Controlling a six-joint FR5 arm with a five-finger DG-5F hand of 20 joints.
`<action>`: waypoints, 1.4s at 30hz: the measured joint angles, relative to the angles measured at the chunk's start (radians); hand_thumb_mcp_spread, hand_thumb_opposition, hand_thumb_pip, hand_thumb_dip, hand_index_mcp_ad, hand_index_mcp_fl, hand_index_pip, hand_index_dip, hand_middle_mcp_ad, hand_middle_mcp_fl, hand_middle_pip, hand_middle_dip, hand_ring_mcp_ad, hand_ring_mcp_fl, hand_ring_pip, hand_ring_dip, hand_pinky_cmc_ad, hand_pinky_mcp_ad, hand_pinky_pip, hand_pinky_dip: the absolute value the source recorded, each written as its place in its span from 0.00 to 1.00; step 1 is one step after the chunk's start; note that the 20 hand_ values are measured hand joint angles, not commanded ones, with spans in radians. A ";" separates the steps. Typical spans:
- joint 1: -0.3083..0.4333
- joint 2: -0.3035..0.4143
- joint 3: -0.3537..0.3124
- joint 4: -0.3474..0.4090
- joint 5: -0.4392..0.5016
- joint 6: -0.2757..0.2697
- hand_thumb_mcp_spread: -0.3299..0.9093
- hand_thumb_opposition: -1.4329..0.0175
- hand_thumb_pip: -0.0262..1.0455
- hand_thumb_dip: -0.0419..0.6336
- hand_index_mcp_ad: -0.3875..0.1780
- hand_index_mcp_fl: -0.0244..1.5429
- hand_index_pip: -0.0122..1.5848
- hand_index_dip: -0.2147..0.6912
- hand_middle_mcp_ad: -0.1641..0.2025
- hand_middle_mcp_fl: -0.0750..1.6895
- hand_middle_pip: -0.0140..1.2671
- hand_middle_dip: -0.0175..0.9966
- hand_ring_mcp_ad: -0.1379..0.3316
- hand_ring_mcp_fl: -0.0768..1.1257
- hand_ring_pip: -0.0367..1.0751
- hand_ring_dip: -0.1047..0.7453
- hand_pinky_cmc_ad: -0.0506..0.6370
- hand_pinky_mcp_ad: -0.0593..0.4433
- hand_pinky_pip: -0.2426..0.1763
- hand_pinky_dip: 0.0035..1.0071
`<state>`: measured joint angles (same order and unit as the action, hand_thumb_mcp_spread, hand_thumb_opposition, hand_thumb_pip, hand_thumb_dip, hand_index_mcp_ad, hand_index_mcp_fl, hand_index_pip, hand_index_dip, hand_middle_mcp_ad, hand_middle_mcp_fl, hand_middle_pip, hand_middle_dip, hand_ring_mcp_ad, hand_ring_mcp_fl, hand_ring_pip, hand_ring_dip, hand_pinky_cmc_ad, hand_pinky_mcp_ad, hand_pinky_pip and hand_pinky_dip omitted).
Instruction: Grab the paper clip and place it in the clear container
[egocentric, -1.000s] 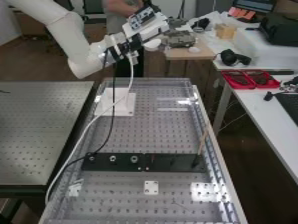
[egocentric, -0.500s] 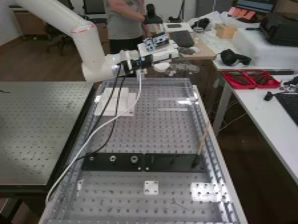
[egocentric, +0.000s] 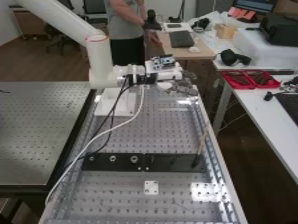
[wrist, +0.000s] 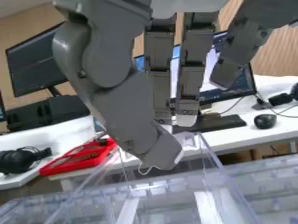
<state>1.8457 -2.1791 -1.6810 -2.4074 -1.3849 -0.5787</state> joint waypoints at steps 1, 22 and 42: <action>0.000 -0.005 0.000 -0.008 0.003 0.002 0.85 0.18 0.68 0.53 0.38 0.31 0.16 0.04 0.43 0.55 0.65 0.74 0.41 0.51 0.32 0.71 0.79 0.65 0.74 0.19; -0.014 0.020 -0.002 -0.133 -0.020 0.058 0.61 0.40 0.84 0.54 0.38 0.03 0.26 0.03 0.50 0.25 0.53 0.59 0.45 0.13 0.40 0.53 0.73 0.64 0.55 0.41; -0.081 0.386 -0.109 -0.213 -0.076 0.053 0.49 0.44 0.70 0.50 0.42 0.13 0.11 0.03 0.60 0.20 0.25 0.56 0.51 0.08 0.39 0.48 0.58 0.64 0.40 0.60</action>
<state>1.7651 -1.7927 -1.7900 -2.6206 -1.4608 -0.5258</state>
